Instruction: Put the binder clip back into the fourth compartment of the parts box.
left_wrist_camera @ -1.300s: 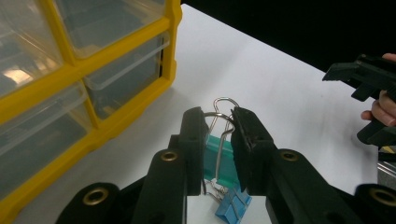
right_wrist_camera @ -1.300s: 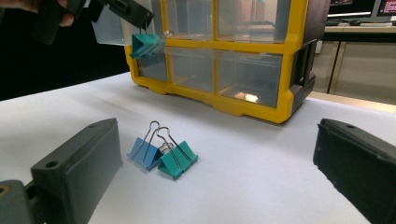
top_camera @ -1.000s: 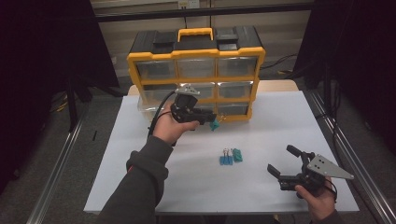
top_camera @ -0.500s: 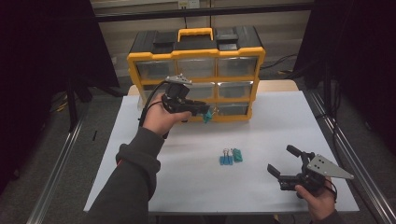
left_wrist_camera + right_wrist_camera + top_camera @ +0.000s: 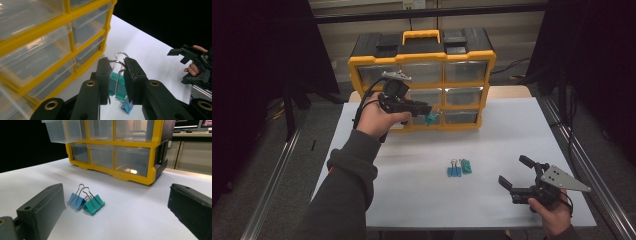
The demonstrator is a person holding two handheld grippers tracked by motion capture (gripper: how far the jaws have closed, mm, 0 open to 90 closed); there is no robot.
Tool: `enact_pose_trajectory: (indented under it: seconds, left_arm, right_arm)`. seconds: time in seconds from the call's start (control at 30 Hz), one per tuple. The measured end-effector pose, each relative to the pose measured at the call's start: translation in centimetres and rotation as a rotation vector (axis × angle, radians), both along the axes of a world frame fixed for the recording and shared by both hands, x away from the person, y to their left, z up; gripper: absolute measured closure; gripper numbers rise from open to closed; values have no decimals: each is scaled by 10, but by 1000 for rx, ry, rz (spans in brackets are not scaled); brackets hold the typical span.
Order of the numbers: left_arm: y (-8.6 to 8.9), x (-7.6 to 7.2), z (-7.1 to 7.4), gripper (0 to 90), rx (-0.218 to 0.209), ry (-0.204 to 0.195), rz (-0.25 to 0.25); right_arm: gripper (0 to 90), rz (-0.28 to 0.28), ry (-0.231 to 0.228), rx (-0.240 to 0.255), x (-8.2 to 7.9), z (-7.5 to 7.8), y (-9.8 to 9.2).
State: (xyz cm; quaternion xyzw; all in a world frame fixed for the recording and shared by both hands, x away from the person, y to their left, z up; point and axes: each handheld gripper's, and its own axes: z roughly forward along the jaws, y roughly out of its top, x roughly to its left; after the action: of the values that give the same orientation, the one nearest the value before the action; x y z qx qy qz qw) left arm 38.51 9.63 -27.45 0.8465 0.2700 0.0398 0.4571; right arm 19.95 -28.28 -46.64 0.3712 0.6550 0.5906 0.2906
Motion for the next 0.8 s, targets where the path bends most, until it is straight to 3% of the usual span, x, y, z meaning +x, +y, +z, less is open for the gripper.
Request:
enact_pose_trajectory:
  seconds: [0.27,0.63,0.8]
  left_arm:
    - [13,4,10,751,11,1,26]
    - [26,8,22,750,-12,3,40]
    - [33,11,24,750,2,-1,57]
  right_arm:
    - [3,-1,3,0,0,0,0]
    - [3,-1,6,-6,0,0,0]
    - [4,-2,4,-4,0,0,0]
